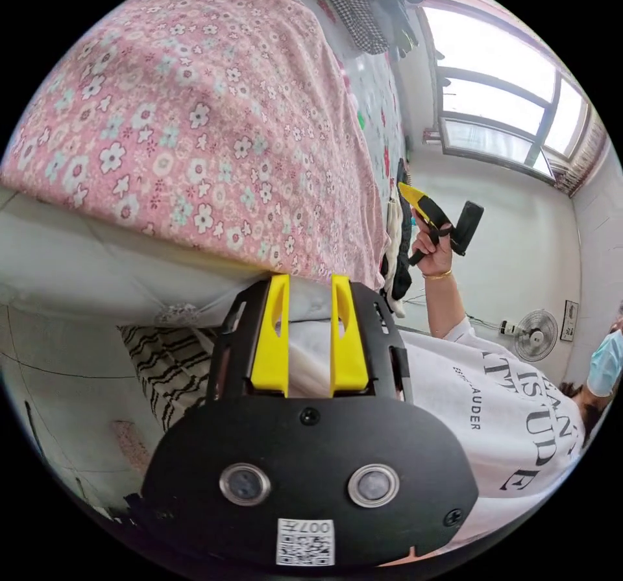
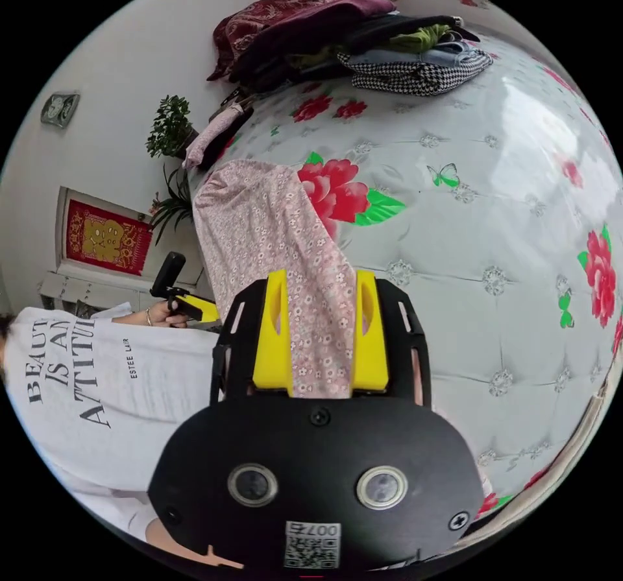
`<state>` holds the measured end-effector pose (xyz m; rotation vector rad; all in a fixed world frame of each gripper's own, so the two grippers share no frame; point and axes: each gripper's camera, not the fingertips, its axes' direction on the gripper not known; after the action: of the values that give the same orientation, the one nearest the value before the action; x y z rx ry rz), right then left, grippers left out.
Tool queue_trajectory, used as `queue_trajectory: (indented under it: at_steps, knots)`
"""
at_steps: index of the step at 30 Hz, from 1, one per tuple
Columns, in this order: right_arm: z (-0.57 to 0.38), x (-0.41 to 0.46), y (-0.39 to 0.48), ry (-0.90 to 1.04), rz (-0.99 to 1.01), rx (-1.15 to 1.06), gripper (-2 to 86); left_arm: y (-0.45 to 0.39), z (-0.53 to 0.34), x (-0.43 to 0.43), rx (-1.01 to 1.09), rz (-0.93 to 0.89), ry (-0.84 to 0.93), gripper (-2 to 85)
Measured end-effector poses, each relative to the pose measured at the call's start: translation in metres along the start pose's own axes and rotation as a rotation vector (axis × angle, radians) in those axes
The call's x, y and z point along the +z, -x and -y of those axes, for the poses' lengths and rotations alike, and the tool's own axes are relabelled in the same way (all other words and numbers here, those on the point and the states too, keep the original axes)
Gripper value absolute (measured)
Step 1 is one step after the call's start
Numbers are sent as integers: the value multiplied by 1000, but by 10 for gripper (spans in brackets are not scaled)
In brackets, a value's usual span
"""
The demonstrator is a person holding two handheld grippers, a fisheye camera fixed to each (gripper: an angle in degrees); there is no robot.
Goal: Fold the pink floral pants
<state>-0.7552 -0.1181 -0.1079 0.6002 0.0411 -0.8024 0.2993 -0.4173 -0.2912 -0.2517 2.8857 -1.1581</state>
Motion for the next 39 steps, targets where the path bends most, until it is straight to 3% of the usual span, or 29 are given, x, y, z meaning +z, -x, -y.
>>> queue_trajectory:
  at_steps: [7, 11, 14, 18, 24, 28, 30, 33, 37, 39]
  knots:
    - [82, 20, -78, 203, 246, 43, 114, 21, 1, -1, 27, -95, -55, 98]
    - [117, 41, -111, 379, 280, 48, 106, 26, 6, 2, 45, -71, -65, 31]
    - [132, 54, -129, 451, 532, 72, 104, 33, 6, 3, 52, -62, -92, -1]
    - [148, 83, -121, 589, 607, -29, 104, 42, -13, -11, 125, -247, -163, -8]
    - [164, 118, -104, 679, 829, -103, 98, 38, -54, -43, 205, -253, -250, -4]
    - [174, 126, -94, 761, 774, -179, 91, 52, -63, -42, 122, -192, -251, 24]
    - [180, 116, -98, 764, 661, -210, 85, 57, -67, -36, 86, -178, -250, 83]
    - [180, 111, -109, 753, 657, -178, 75, 63, -68, -25, 61, -179, -215, 123]
    - [174, 131, -104, 728, 788, -137, 59, 67, -62, -5, 69, -163, -160, 113]
    - [166, 153, -88, 767, 893, -121, 40, 71, -59, 5, 52, -187, -160, 37]
